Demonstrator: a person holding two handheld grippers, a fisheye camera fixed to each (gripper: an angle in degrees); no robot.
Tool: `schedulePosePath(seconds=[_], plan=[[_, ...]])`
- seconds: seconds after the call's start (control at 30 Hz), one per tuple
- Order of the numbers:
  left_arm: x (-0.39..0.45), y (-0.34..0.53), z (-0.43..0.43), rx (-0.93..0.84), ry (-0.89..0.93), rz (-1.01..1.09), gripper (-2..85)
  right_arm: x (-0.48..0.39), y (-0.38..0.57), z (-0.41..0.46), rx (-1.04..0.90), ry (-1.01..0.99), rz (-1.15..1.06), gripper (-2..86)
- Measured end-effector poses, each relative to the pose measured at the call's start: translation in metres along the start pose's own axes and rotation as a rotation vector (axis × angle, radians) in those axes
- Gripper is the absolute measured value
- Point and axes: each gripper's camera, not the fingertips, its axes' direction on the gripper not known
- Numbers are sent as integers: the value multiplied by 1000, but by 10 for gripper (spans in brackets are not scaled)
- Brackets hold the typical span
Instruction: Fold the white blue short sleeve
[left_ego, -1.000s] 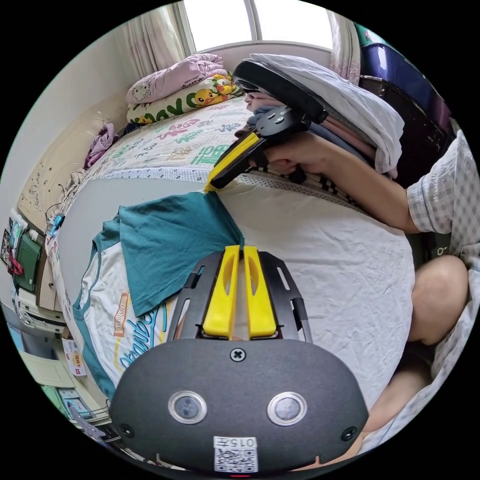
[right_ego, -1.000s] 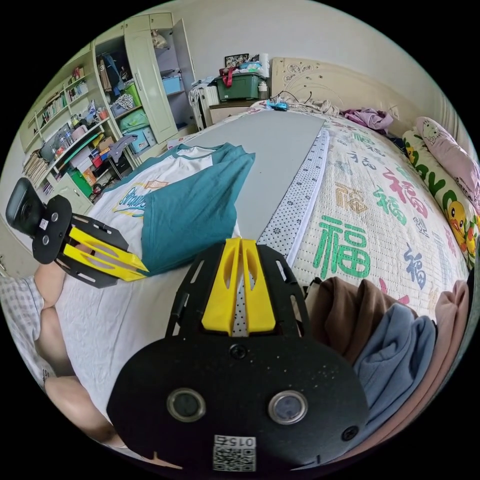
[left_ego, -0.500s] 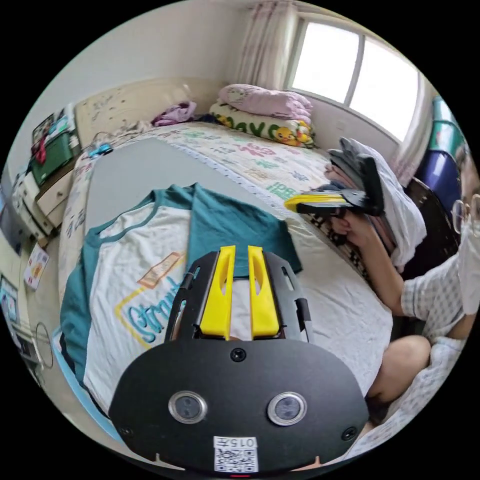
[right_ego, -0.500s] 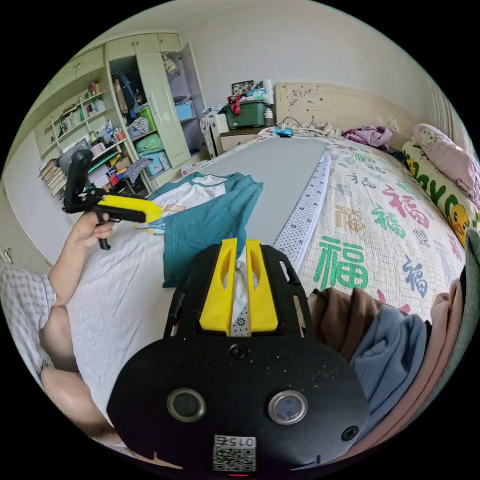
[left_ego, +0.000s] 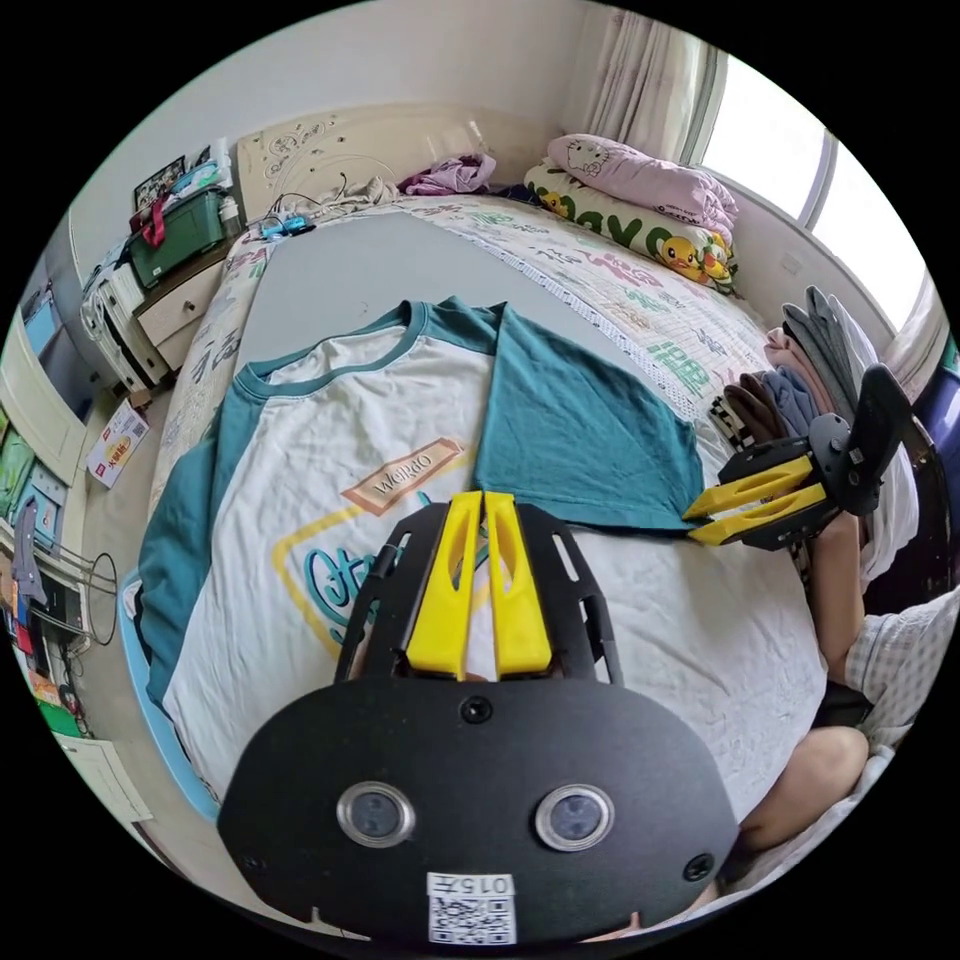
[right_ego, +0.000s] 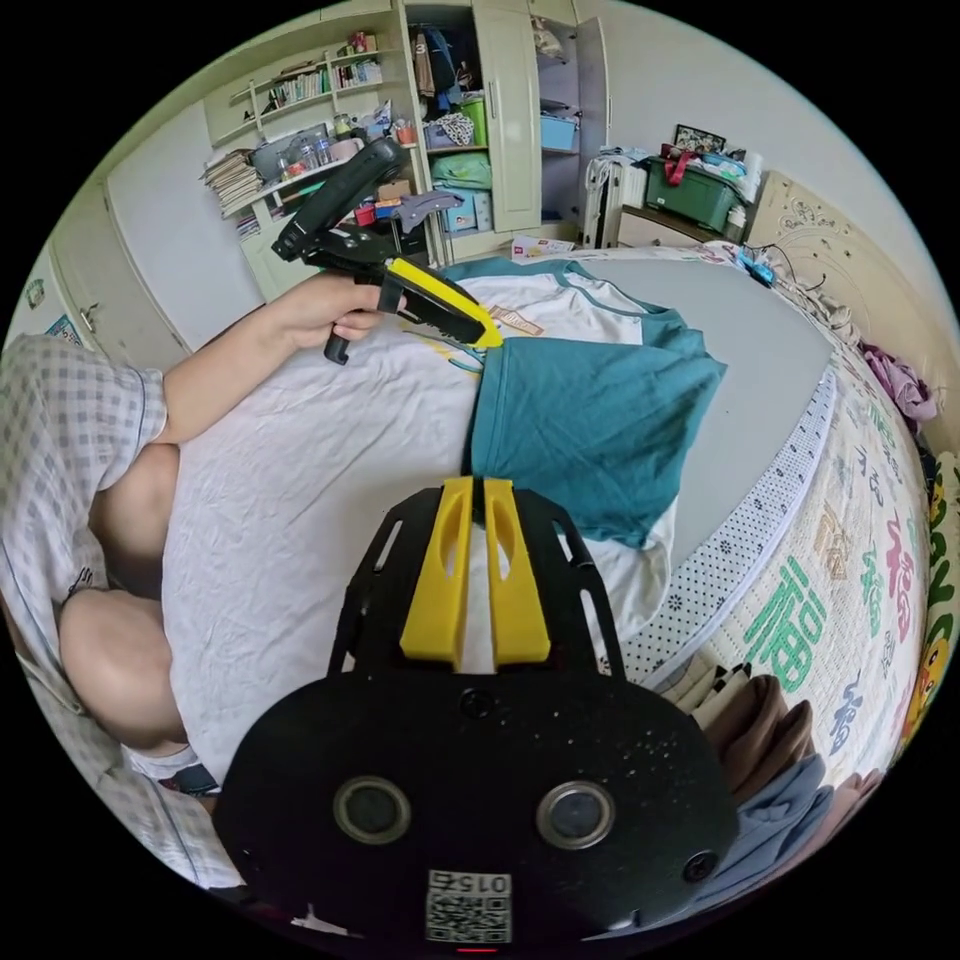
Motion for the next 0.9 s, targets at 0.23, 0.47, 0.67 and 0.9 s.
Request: schedulePosePath(seconds=[0.23, 0.47, 0.67, 0.9], plan=[[-3, -1, -20, 21, -58, 28, -6, 37, 58, 0, 8, -21, -14, -6], [-4, -3, -24, -57, -134, 92, -5, 110, 125, 11, 0, -117, 52, 18], [-16, 0, -35, -54, -174, 114, -4, 196, 208, -3, 233, 3, 248, 8], [-76, 8, -54, -35, -33, 14, 17, 262, 277, 69, 50, 161, 327, -5]])
